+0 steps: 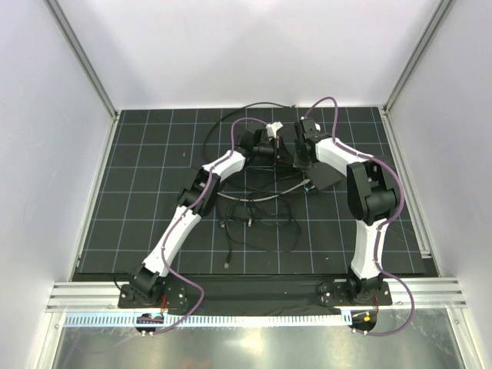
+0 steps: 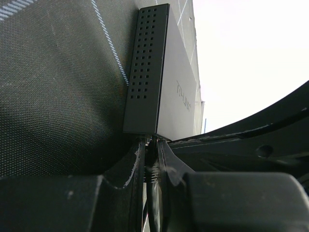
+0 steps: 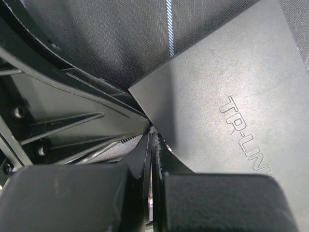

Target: Pull the plug from the switch port

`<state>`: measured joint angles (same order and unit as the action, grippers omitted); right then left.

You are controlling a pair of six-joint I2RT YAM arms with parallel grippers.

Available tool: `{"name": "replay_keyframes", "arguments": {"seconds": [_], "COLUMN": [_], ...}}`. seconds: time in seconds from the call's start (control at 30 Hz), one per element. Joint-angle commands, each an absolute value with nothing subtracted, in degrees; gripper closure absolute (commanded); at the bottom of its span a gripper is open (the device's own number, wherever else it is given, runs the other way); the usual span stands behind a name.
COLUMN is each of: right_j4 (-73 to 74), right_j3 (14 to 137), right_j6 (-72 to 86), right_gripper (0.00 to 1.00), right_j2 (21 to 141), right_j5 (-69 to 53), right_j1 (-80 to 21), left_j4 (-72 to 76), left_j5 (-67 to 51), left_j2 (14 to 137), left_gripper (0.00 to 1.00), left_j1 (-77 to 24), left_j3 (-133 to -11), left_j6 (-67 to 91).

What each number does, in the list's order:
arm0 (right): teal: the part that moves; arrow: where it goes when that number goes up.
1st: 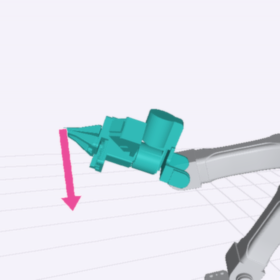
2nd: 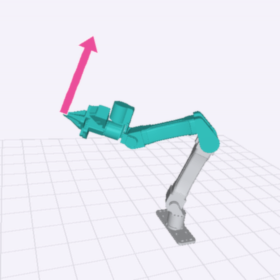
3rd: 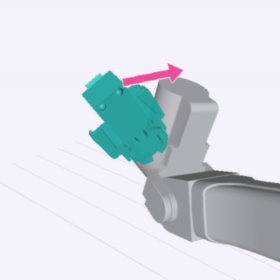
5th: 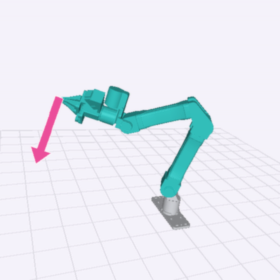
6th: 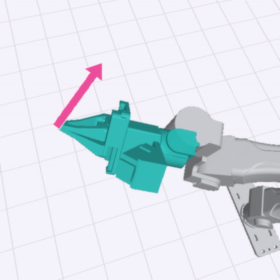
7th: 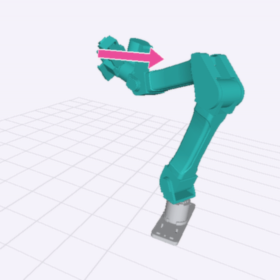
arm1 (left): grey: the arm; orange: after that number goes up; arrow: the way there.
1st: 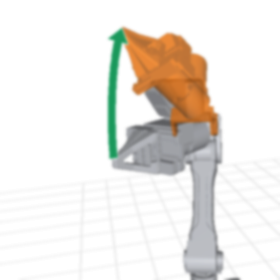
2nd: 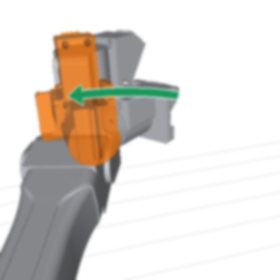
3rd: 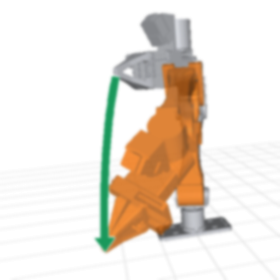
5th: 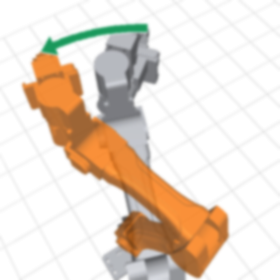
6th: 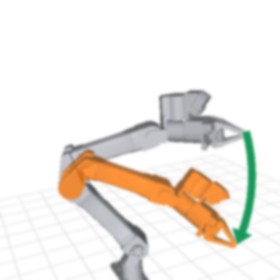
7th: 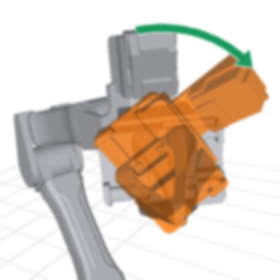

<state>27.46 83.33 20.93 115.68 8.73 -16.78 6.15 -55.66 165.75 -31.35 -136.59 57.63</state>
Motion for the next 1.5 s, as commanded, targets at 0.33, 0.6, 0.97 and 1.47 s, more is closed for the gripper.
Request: {"name": "replay_keyframes", "arguments": {"seconds": [0.33,0.6,0.97,1.47], "right_j4": [24.26,20.74,4.15,-17.39], "right_j3": [81.39,79.89,68.93,53.27], "right_j6": [27.51,28.12,23.91,24.17], "right_gripper": [0.99,0.99,0.99,0.97], "right_j2": [116.37,115.31,107.86,96.77], "right_j5": [30.40,30.41,8.62,5.89], "right_j1": [-15.64,-13.72,-12.66,-12.66], "left_j4": [2.72,3.60,16.00,6.30], "left_j5": [-58.45,-58.36,-56.08,-35.08], "left_j2": [165.68,163.83,157.51,131.33], "left_gripper": [1.00,1.00,1.00,1.00], "left_j1": [-31.29,-30.94,-29.71,-25.93], "left_j3": [-132.72,-128.94,-122.52,-116.39], "left_j6": [55.81,55.02,58.98,39.90]}}
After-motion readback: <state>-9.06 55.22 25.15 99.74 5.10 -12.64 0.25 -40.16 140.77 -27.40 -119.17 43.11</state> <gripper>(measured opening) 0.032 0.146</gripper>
